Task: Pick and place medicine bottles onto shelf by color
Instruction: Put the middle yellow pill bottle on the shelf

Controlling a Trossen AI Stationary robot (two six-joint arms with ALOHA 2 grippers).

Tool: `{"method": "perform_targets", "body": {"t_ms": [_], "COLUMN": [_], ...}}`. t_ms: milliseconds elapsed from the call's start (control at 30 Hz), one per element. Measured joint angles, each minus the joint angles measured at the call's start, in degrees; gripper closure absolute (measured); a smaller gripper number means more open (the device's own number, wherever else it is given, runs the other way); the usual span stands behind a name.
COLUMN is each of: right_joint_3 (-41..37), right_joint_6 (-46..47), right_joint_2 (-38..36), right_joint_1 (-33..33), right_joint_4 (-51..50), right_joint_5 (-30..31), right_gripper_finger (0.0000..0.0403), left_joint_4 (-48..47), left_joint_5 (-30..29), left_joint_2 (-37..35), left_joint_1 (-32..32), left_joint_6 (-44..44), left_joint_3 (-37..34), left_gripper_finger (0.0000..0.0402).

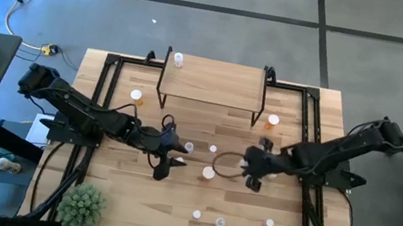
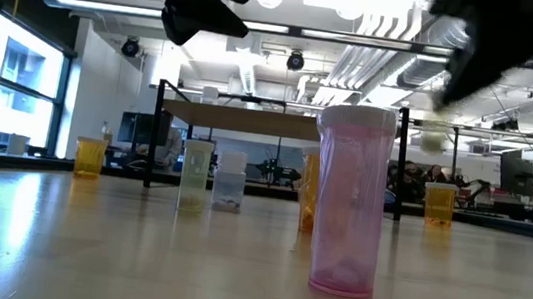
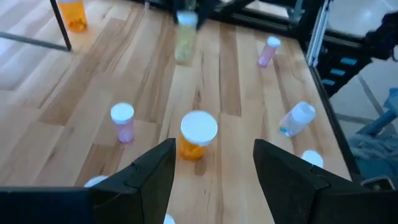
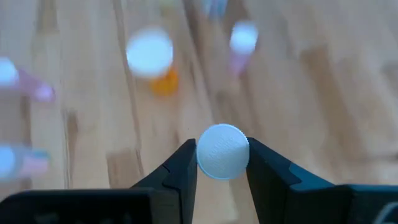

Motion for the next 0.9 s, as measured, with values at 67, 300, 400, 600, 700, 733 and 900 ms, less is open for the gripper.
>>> {"method": "perform_targets", "body": {"t_ms": [67,300,400,600,700,733,900], "right_joint_3": [3.8,17.4,22.7,31.6,34.9,35.7,38.6], "right_joint_6": [-3.0,-12.9,-15.8,-19.5,-20.4,-20.4,-19.3], "right_joint_2": [0.0,0.0,0.0,0.0,0.0,0.0,0.8], "right_joint_1": [-2.7,-14.1,-20.2,-33.5,-40.0,-42.0,-49.9], "right_joint_4": [-1.6,-7.0,-9.3,-15.3,-17.7,-18.2,-19.1], "right_joint_5": [0.0,0.1,0.0,0.1,0.1,0.1,-0.3], "right_gripper_finger": [0.0300,0.0300,0.0300,0.0300,0.0300,0.0300,0.0300], "left_joint_4": [-1.0,-6.4,-8.1,-10.4,-10.1,-10.2,-10.2], "left_joint_5": [1.0,0.9,0.9,0.7,-0.4,-0.7,-0.7], "left_joint_2": [-0.2,-0.5,-0.5,-0.5,-0.5,-0.5,-0.5], "left_joint_1": [0.0,0.3,0.4,0.5,0.6,0.8,1.7], "left_joint_6": [0.1,-0.5,-3.0,-4.4,-4.4,-4.4,-4.4], "left_joint_3": [0.0,0.0,0.0,0.0,0.0,0.0,0.0], "left_gripper_finger": [0.0195,0.0195,0.0195,0.0195,0.0195,0.0195,0.0195]}}
